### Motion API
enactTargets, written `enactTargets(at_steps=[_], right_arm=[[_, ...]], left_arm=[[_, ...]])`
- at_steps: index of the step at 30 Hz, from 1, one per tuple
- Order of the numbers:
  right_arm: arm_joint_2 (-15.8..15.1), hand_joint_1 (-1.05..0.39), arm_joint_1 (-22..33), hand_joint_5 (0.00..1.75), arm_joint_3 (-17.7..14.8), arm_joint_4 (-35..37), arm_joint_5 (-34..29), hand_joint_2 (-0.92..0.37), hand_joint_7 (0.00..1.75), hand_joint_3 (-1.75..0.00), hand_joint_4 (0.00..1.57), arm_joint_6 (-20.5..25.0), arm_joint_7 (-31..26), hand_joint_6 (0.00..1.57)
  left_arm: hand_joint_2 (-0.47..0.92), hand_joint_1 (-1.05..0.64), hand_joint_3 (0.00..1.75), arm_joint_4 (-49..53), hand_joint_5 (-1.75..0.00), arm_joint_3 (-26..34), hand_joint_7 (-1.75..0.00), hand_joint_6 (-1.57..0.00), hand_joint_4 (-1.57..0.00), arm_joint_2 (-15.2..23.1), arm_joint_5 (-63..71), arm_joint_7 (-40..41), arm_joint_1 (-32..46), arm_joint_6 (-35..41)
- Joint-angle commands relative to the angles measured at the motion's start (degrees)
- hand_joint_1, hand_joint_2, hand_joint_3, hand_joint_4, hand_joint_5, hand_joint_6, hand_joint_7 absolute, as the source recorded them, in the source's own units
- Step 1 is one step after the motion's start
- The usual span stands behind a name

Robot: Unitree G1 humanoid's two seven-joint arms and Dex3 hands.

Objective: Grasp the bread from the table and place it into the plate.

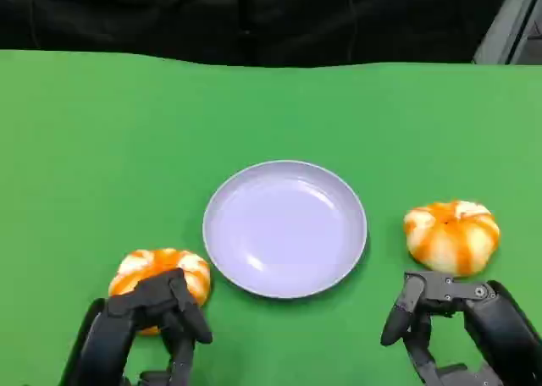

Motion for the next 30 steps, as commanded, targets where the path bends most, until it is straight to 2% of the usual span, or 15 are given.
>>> enactTargets(at_steps=[1, 14, 18, 21, 24, 26, 27, 30], right_arm=[[-0.8, 0.08, 0.3, 1.74, -0.7, 0.0, 0.4, -0.24, 1.3, -1.51, 0.85, 0.0, -0.2, 0.84], [-0.8, 0.07, 0.3, 1.74, -0.6, -0.1, 0.4, -0.26, 1.3, -1.48, 0.85, -0.1, -0.2, 0.84], [-0.7, 0.08, 0.4, 1.74, -0.5, -0.4, 0.2, -0.25, 1.3, -1.5, 0.85, 0.1, -0.3, 0.84], [-0.6, 0.08, 0.5, 1.74, -0.5, -0.5, -0.1, -0.25, 1.31, -1.5, 0.85, 0.2, -0.4, 0.84], [-0.5, 0.08, 0.4, 1.73, -0.3, -0.4, -0.3, -0.26, 1.31, -1.49, 0.84, 0.0, -0.5, 0.84], [-0.3, 0.08, 0.4, 1.74, -0.2, -0.4, 0.0, -0.26, 1.31, -1.49, 0.84, 0.1, -0.4, 0.83], [-0.2, 0.08, 0.4, 1.74, -0.2, -0.4, -0.1, -0.26, 1.31, -1.49, 0.84, 0.1, -0.4, 0.83], [-0.2, 0.08, 0.4, 1.74, -0.2, -0.5, -0.9, -0.25, 1.31, -1.49, 0.85, 0.0, -0.8, 0.83]], left_arm=[[0.27, -0.01, 1.55, 0.3, -1.73, 0.5, -1.55, -0.83, -0.87, 0.9, -0.1, 0.0, -0.5, -0.5], [0.27, -0.01, 1.52, 0.5, -1.71, 0.7, -1.52, -0.83, -0.87, 0.8, -0.5, 0.1, -0.3, -0.5], [0.3, -0.04, 1.42, 0.2, -1.49, 1.0, -1.21, -0.83, -0.81, 0.1, -1.1, 0.5, -0.3, -0.4], [0.51, -0.06, 0.99, 0.2, -1.13, 1.5, -0.73, -0.8, -0.74, -0.4, -0.4, 1.4, -0.4, -0.6], [0.64, -0.1, 0.67, 0.3, -0.88, 1.9, -0.37, -0.82, -0.7, -0.7, 0.4, 2.2, -0.5, -0.5], [0.7, -0.15, 0.52, -0.4, -0.79, 2.4, -0.22, -0.8, -0.67, -0.8, 3.9, 4.2, -0.3, 0.7], [0.76, -0.19, 0.37, -0.6, -0.71, 2.6, -0.13, -0.76, -0.63, -0.8, 5.6, 5.2, -0.3, 1.1], [0.83, -0.25, 0.15, -0.6, -0.57, 2.9, -0.02, -0.65, -0.56, -0.3, 11.5, 8.7, -0.7, 1.6]])
